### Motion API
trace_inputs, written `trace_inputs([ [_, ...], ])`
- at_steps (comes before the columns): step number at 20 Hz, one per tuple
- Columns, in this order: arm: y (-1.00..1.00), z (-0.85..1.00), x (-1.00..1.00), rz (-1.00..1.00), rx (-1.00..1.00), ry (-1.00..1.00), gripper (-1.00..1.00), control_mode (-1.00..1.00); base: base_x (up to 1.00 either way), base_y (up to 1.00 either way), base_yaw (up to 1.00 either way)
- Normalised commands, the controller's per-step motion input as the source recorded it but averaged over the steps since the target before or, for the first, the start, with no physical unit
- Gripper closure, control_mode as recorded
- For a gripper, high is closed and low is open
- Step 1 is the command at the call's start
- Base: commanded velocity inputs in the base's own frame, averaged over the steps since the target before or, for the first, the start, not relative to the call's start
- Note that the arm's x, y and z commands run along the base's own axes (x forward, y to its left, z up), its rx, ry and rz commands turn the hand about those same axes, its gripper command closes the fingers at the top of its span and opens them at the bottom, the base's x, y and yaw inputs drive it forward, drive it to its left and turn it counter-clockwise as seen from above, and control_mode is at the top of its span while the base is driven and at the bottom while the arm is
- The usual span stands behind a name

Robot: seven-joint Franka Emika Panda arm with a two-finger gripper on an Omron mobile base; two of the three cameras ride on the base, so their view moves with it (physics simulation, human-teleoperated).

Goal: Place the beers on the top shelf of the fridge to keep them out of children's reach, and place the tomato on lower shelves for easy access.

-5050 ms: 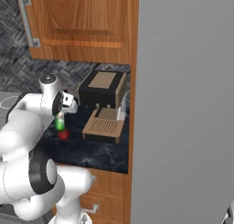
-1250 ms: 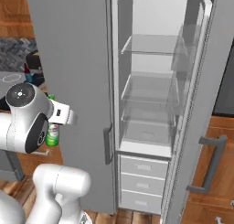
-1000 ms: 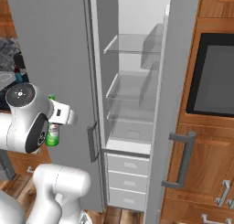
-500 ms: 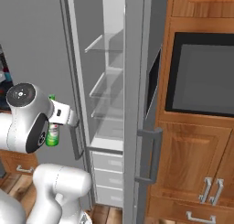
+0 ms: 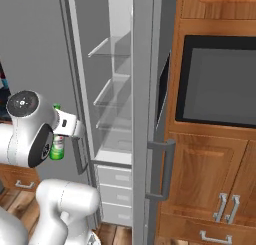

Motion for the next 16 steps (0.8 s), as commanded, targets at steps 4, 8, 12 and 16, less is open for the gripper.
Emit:
trace_inputs([
  [4, 0.0, 0.0, 0.0, 0.0, 0.0, 0.0, 1.0, 1.0, 0.13, -0.13, -0.01],
  [8, 0.0, 0.0, 0.0, 0.0, 0.0, 0.0, 1.0, 1.0, 0.3, 0.0, -0.04],
  [12, 0.0, 0.0, 0.0, 0.0, 0.0, 0.0, 1.0, 1.0, 0.53, 0.0, -0.07],
  [16, 0.0, 0.0, 0.0, 0.0, 0.0, 0.0, 1.0, 1.0, 0.64, 0.0, -0.07],
])
